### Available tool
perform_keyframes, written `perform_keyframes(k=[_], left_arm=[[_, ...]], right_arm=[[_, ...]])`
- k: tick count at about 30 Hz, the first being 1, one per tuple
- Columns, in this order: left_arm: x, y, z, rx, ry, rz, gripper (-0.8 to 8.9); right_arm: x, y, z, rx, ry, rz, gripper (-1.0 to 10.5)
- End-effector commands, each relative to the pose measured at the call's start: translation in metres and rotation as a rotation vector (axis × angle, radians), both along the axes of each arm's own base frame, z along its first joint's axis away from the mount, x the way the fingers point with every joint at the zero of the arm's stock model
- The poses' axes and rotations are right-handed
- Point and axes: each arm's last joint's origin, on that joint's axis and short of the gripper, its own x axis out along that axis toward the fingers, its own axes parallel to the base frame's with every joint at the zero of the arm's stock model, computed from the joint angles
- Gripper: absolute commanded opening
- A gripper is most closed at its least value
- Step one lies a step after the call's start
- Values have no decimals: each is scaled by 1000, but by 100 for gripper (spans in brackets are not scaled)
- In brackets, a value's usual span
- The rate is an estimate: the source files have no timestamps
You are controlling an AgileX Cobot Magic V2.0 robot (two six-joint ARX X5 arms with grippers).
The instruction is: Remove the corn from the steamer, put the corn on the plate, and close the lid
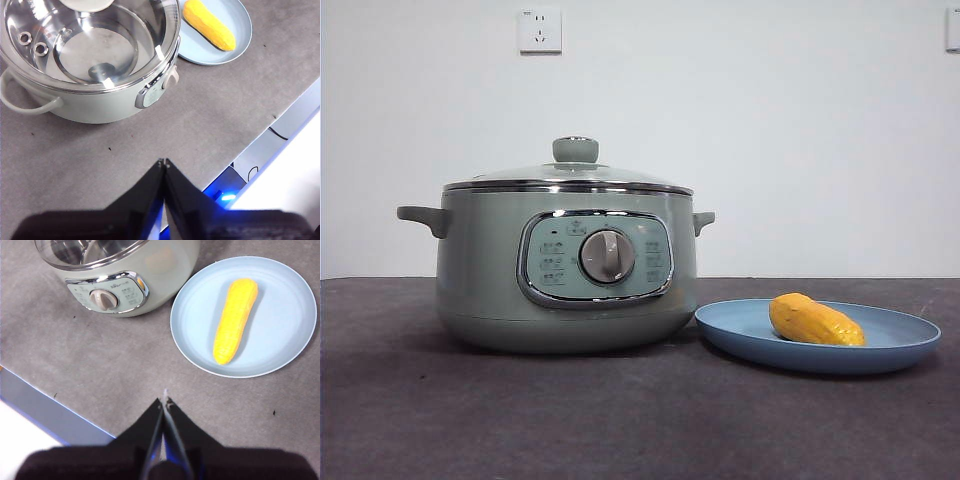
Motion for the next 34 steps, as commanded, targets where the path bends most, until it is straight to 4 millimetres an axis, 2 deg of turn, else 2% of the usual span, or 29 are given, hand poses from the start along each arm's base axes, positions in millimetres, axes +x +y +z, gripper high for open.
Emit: perform_keyframes(k=[1, 5, 7, 10, 14, 18, 20, 24, 31, 34], left_arm=[[0, 0, 1, -2, -3, 1, -4], [1, -2, 2, -10, -31, -6, -4], [3, -1, 6, 6, -97, -15, -4], [5, 3, 18, 33, -297, -29, -4], [2, 17, 39, -28, -589, 30, -4], [-8, 38, 43, -63, -808, 160, -4], [-16, 48, 33, -60, -899, 229, -4], [-29, 61, -5, -20, -999, 344, -4], [-40, 71, -100, 19, -980, 461, -4], [-42, 74, -134, 3, -951, 499, -4]], right_arm=[[0, 0, -1, -5, -4, 6, 2], [0, 0, -1, -6, -4, 6, 2], [0, 0, -1, -5, -4, 6, 2], [0, 0, -1, -5, -3, 6, 2], [0, 0, -1, -6, -4, 6, 2], [0, 0, -1, -6, -4, 6, 2], [0, 0, -1, -6, -4, 6, 2], [0, 0, -1, -6, -4, 6, 2], [0, 0, -1, -7, -4, 4, 2], [0, 0, -1, -7, -4, 4, 2]])
